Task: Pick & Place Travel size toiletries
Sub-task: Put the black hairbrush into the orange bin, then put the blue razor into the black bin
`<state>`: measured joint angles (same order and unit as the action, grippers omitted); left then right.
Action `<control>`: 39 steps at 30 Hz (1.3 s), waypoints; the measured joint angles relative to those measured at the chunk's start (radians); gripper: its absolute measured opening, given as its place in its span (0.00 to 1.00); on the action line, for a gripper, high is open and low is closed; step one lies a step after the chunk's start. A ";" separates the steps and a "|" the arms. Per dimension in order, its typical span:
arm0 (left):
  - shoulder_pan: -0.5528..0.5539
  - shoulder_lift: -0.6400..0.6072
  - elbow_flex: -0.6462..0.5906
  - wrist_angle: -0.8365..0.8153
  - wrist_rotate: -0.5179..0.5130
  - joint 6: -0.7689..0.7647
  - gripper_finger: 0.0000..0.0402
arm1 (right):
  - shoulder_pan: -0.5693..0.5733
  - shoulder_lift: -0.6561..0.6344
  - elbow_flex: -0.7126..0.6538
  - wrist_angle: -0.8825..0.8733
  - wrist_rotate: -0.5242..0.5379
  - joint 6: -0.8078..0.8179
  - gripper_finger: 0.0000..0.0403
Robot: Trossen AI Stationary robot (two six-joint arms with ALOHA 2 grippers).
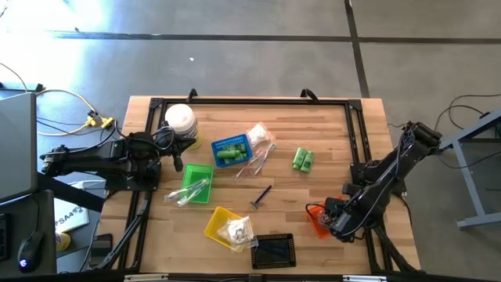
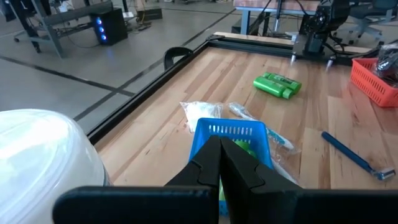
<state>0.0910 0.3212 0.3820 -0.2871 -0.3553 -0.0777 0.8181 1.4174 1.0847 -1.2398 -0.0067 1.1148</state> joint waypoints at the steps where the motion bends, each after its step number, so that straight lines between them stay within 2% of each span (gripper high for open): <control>1: 0.000 0.000 0.000 0.000 0.000 -0.004 0.00 | 0.000 0.000 0.000 0.004 0.000 0.003 0.01; 4: 0.000 0.000 0.000 0.000 0.000 -0.005 0.00 | -0.003 0.000 0.000 0.006 -0.005 0.007 0.06; 12: 0.000 0.000 0.000 0.000 0.000 -0.005 0.00 | -0.041 0.000 0.001 -0.024 -0.086 -0.008 0.27; 16: 0.000 0.000 0.000 0.000 0.000 -0.006 0.00 | -0.060 -0.008 0.031 -0.088 -0.103 -0.019 0.31; 19: 0.000 0.000 0.000 0.000 0.000 -0.006 0.00 | -0.061 -0.040 0.070 -0.093 -0.003 -0.075 0.31; 23: 0.000 0.000 0.000 0.000 0.000 -0.006 0.00 | -0.066 -0.107 0.113 -0.033 0.298 -0.195 0.27; 27: 0.000 0.000 0.000 0.008 0.000 -0.006 0.00 | -0.121 -0.200 0.116 0.160 0.488 -0.378 0.14; 30: 0.000 0.000 0.000 0.015 0.000 -0.006 0.00 | -0.188 -0.250 0.117 0.340 0.552 -0.534 0.03; 32: 0.000 0.000 0.000 0.018 0.000 -0.006 0.00 | -0.242 -0.266 0.115 0.449 0.535 -0.638 0.02; 34: 0.000 0.000 0.000 0.022 0.000 -0.006 0.00 | -0.310 -0.267 0.111 0.534 0.465 -0.733 0.01; 39: 0.000 0.000 0.000 0.023 0.000 -0.006 0.00 | -0.505 -0.176 0.109 0.681 0.152 -0.975 0.01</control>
<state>0.0911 0.3211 0.3820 -0.2638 -0.3557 -0.0834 0.3134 1.2416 1.1938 -0.5593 0.1453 0.1397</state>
